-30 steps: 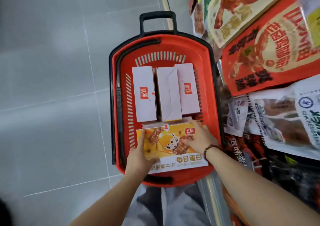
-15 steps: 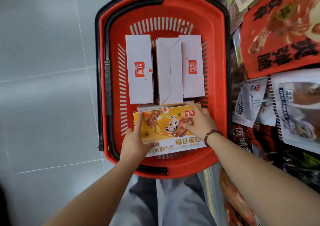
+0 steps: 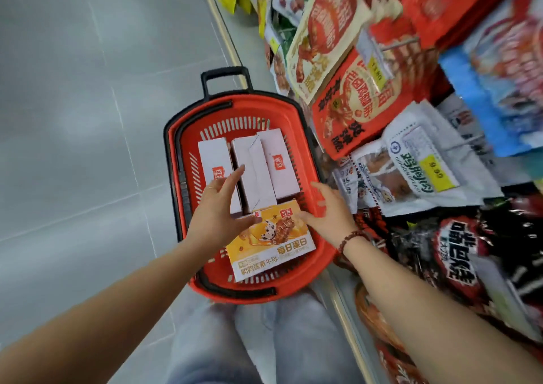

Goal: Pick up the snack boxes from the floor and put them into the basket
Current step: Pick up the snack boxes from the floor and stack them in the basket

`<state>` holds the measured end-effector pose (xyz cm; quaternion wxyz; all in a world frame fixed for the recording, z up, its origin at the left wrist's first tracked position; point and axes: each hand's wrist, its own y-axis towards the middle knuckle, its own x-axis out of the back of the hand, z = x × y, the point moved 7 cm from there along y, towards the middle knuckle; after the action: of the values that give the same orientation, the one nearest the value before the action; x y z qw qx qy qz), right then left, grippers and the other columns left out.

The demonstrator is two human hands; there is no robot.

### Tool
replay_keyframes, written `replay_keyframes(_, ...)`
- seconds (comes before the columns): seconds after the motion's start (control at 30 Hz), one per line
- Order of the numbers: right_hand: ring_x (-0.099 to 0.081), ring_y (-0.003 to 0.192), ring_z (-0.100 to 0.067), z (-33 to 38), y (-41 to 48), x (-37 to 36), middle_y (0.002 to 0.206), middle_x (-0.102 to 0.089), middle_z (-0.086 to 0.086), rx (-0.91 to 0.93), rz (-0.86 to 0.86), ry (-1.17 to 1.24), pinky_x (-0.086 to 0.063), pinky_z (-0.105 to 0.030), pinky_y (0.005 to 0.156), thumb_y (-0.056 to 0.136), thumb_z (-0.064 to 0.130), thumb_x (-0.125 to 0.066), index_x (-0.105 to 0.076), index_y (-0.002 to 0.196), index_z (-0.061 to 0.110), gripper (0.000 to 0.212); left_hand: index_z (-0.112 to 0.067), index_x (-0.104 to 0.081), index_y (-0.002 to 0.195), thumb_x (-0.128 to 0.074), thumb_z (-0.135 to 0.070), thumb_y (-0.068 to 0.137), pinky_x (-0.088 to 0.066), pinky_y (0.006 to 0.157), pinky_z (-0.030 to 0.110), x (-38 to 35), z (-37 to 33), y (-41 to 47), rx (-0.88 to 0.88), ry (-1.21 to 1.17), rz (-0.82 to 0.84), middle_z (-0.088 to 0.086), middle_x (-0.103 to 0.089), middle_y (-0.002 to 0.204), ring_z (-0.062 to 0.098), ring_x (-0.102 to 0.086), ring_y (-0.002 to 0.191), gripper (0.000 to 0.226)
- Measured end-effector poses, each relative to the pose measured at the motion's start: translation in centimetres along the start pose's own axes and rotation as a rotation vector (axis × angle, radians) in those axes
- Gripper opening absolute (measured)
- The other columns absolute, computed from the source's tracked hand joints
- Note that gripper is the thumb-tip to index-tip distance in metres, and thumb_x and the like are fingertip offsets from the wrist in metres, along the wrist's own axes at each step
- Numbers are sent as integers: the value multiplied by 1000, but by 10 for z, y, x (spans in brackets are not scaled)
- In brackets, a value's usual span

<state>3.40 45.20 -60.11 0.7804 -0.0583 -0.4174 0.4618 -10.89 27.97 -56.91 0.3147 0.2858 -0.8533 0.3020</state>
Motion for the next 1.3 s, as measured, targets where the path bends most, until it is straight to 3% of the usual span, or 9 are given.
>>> replay_keyframes(0.13, -47, 124, -12, 45, -69, 39, 137, -46, 4, 74, -236, 180, -44, -34, 103, 78, 30, -75, -44, 134, 28, 64, -39, -23, 143, -75, -54, 65, -37, 105, 37, 38, -56, -24, -281, -21, 59, -3, -37, 141, 18, -34, 130, 95)
replay_keyframes(0.27, -45, 113, 6, 85, -164, 69, 124, -51, 16, 165, -559, 247, -34, -3, 92, 78, 28, -75, -50, 129, 28, 57, -35, -31, 141, -75, -53, 65, -32, 107, 34, 76, -104, -69, -539, -71, 86, -7, -36, 142, 12, -30, 133, 90)
replay_keyframes(0.47, -47, 121, -5, 95, -313, 79, 129, -52, 8, 109, -936, 293, -37, -22, 103, 76, 35, -75, -49, 127, 34, 57, -37, -34, 138, -75, -54, 64, -33, 98, 27, 101, -178, -148, -860, -160, 176, -17, -38, 132, 7, -35, 124, 86)
replay_keyframes(0.6, -48, 120, 1, 73, -416, 79, 125, -53, 14, 41, -1202, 331, -38, -18, 100, 74, 37, -71, -46, 123, 41, 55, -44, -37, 130, -68, -65, 61, -39, 93, 29, 88, -227, -211, -1040, -290, 255, -41, -33, 119, -5, -41, 112, 78)
replay_keyframes(0.73, -51, 118, -2, 35, -526, 60, 123, -55, 14, -68, -1472, 386, -43, -24, 99, 74, 39, -73, -51, 121, 38, 52, -41, -43, 127, -67, -60, 61, -42, 96, 31, 43, -262, -289, -1141, -394, 367, -45, -36, 119, -1, -47, 115, 72)
replay_keyframes(0.9, -59, 106, -14, -20, -678, -13, 115, -61, 11, -267, -1818, 509, -47, -36, 93, 69, 42, -76, -60, 114, 33, 48, -24, -51, 124, -72, -52, 59, -44, 100, 25, -44, -272, -417, -1109, -557, 675, 1, -53, 129, 9, -51, 120, 73)
replay_keyframes(1.0, -55, 110, -1, -52, -765, -77, 115, -57, 24, -450, -1913, 567, -45, -30, 94, 75, 25, -78, -58, 113, 40, 46, -37, -52, 116, -73, -50, 55, -45, 100, 33, -100, -263, -511, -1086, -563, 859, -2, -54, 127, 17, -55, 117, 65)
replay_keyframes(1.17, -55, 110, 2, -95, -896, -183, 116, -60, 17, -746, -2065, 591, -42, -12, 89, 72, 36, -77, -57, 111, 38, 44, -34, -53, 114, -72, -50, 57, -41, 103, 33, -189, -239, -677, -1135, -484, 1152, -11, -55, 119, 4, -50, 118, 63)
replay_keyframes(1.3, -57, 107, 0, -114, -971, -257, 113, -62, 18, -909, -2199, 671, -43, -12, 86, 69, 44, -73, -58, 111, 38, 45, -38, -53, 110, -75, -47, 57, -43, 102, 37, -238, -210, -785, -1163, -410, 1366, -4, -56, 121, 11, -54, 116, 58)
